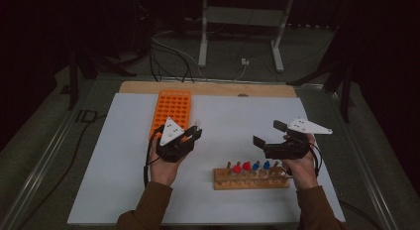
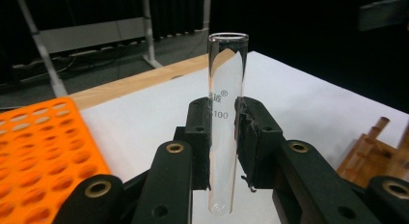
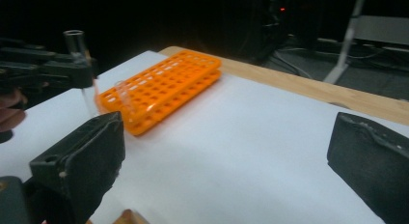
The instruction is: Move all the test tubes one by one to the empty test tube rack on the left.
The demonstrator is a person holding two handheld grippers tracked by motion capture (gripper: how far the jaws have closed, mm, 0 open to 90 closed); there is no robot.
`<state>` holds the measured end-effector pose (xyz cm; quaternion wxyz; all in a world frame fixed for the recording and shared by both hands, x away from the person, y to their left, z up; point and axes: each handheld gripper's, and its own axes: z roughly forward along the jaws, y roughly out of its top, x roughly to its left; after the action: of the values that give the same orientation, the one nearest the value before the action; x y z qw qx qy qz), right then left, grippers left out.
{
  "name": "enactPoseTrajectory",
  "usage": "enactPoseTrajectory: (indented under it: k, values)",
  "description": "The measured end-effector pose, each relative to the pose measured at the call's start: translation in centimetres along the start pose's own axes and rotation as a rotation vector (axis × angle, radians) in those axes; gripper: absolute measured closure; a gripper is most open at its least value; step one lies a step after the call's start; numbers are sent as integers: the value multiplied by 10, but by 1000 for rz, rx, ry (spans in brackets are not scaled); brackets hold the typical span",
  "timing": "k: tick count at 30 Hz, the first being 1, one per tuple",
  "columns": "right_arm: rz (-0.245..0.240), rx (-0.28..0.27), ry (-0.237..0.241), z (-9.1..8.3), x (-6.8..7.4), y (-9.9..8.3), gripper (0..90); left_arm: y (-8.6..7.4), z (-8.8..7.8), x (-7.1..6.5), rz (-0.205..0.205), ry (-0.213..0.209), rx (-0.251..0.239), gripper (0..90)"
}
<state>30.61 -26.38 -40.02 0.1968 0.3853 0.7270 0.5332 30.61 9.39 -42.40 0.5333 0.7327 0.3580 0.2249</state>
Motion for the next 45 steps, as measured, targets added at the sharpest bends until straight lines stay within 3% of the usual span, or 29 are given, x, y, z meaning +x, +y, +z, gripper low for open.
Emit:
enactPoseTrajectory:
  k: [16, 29, 33, 41, 45]
  values:
    - [61, -35, -69, -30, -22, -17, 1, -14, -15, 34, -57, 130, -43, 760]
    - [86, -59, -70, -37, -27, -22, 1, -26, 0, 52, -48, 242, -13, 758]
    - [88, -61, -68, -39, -28, -23, 2, -32, 6, 57, -81, 253, -3, 759]
    - [85, -60, -63, -39, -29, -25, 2, -40, 18, 63, -110, 263, 23, 760]
    - [88, -58, -60, -39, -29, -26, 2, -48, 22, 63, -103, 265, 55, 760]
